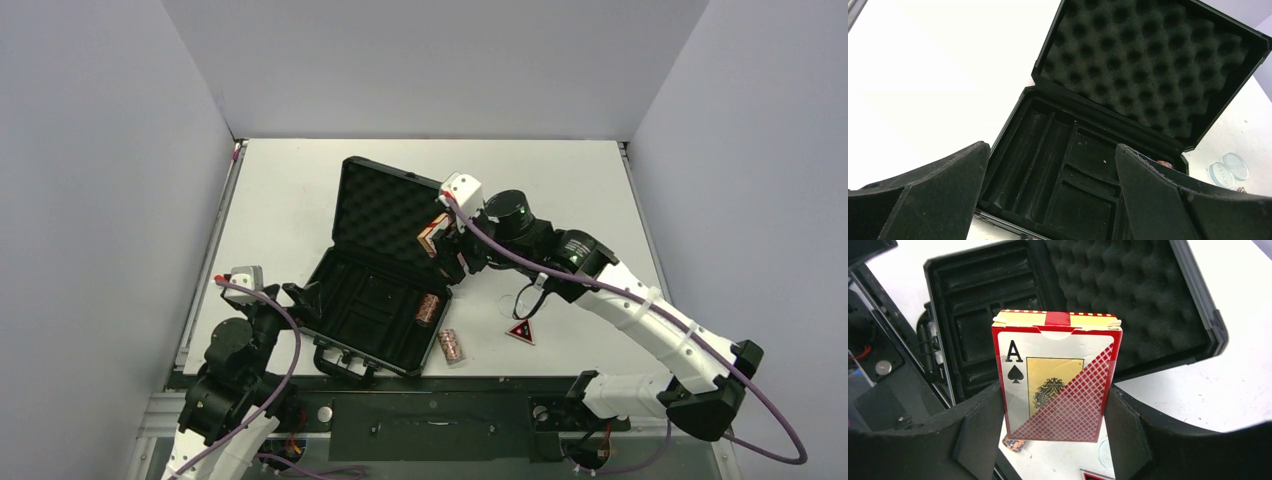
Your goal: Pack up texas hold em set
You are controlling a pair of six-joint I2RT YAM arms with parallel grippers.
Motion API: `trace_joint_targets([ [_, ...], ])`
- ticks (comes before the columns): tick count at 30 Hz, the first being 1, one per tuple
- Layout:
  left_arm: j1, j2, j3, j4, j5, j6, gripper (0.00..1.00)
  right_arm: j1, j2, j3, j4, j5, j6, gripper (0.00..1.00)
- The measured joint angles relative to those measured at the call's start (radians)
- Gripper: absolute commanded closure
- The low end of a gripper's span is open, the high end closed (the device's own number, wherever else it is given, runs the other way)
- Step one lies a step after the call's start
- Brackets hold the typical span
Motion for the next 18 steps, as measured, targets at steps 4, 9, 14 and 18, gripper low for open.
trace_joint_targets([
  [4,0.000,-0.001,0.000,0.000,-0.003,0.001,0.04,0.011,0.079,0.009,0.002,-0.004,-0.055,1.00],
  [9,0.000,-0.001,0.000,0.000,-0.002,0.001,0.04,0.013,0.227,0.066,0.001,-0.057,-0.116,1.00],
  [14,0.002,0.008,0.000,0.007,0.018,0.010,0.04,0.028,0.371,0.162,-0.012,-0.100,-0.169,1.00],
  [18,0.012,0.047,0.000,0.008,0.039,0.013,0.04,0.058,0.471,0.228,-0.024,-0.117,-0.219,1.00],
])
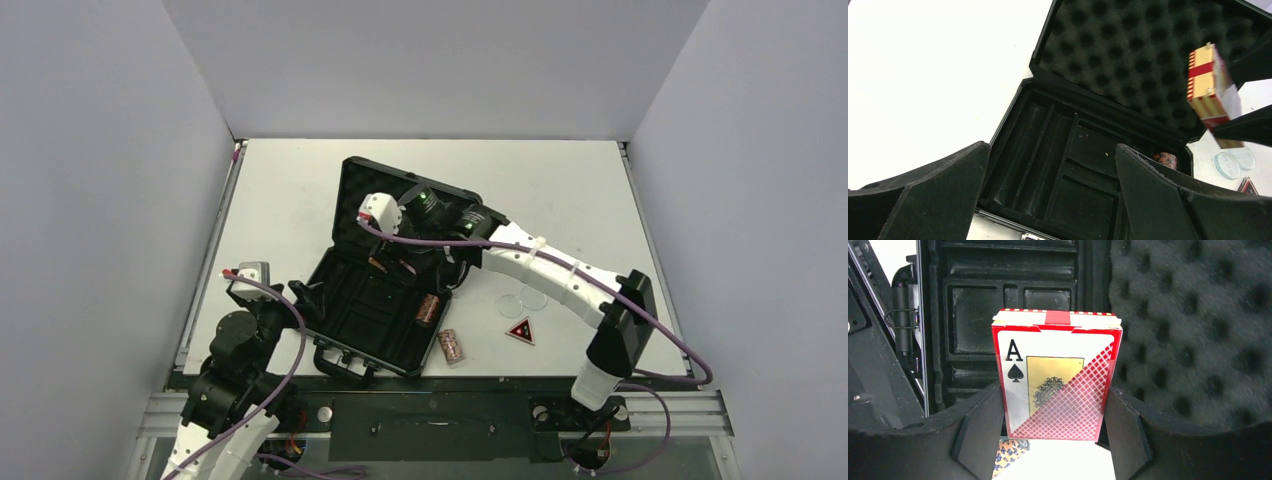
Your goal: Pack up texas hold em set
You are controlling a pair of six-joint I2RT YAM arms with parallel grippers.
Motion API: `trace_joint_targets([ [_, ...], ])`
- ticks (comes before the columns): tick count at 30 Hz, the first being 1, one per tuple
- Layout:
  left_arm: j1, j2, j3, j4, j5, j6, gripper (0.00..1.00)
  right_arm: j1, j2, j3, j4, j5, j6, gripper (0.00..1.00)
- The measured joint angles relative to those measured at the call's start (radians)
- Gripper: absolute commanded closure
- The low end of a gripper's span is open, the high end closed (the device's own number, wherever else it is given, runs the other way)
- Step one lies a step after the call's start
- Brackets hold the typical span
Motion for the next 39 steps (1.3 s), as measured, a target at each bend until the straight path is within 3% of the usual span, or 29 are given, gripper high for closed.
trace_joint_targets([
  [12,0.047,0.004,0.000,0.000,0.007,0.000,0.04,0.035,0.221,0.161,-0.051,-0.032,-0.093,1.00],
  [39,0.108,0.026,0.000,0.000,0.027,-0.005,0.04,0.064,0.393,0.220,0.005,-0.037,-0.073,1.00],
])
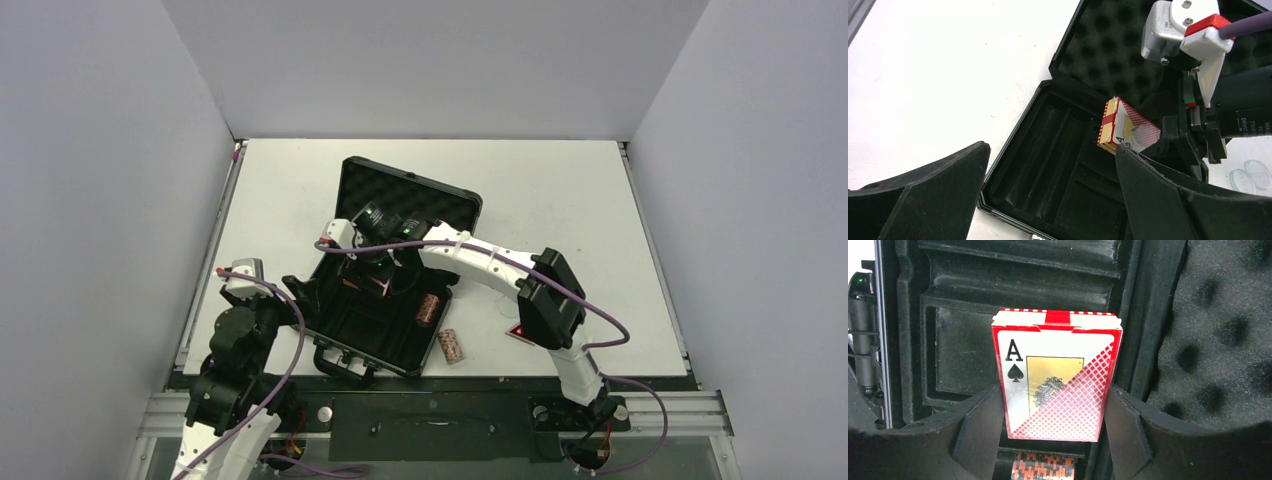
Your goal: Pack up texas hold em set
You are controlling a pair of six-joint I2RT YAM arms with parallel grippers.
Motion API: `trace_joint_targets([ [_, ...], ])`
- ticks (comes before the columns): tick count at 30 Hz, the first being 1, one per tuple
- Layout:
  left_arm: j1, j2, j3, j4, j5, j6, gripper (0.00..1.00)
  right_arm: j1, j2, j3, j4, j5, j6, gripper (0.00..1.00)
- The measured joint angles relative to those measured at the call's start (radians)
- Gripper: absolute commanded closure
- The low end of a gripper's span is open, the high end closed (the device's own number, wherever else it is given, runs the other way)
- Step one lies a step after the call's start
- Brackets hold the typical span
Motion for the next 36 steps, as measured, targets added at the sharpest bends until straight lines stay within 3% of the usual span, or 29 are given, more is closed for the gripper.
trace_joint_targets([
  [10,0.076,0.035,0.000,0.000,0.059,0.001,0.04,0.001,0.028,-0.023,0.006,0.013,-0.001,1.00],
  [36,0.077,0.036,0.000,0.000,0.085,0.001,0.04,0.001,0.096,-0.025,0.036,0.071,0.006,1.00],
])
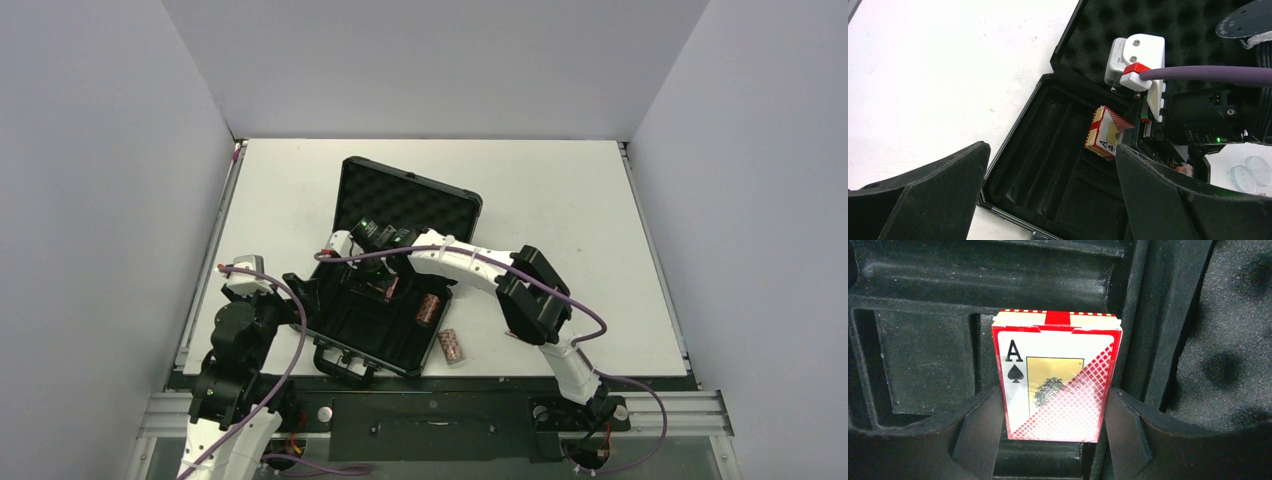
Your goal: Pack up texas hold em set
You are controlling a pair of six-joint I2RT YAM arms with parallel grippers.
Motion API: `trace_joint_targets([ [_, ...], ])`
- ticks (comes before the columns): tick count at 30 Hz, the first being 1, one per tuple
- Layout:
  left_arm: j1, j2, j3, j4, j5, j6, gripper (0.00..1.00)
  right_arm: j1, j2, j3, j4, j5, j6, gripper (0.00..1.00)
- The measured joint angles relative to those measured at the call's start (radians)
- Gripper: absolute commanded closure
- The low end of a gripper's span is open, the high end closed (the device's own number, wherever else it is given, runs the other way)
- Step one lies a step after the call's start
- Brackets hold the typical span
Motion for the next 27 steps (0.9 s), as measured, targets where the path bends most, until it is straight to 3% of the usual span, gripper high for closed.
trace_joint_targets([
  [27,0.000,0.003,0.000,0.000,0.007,0.000,0.04,0.004,-0.008,-0.095,0.064,0.041,0.022,1.00],
])
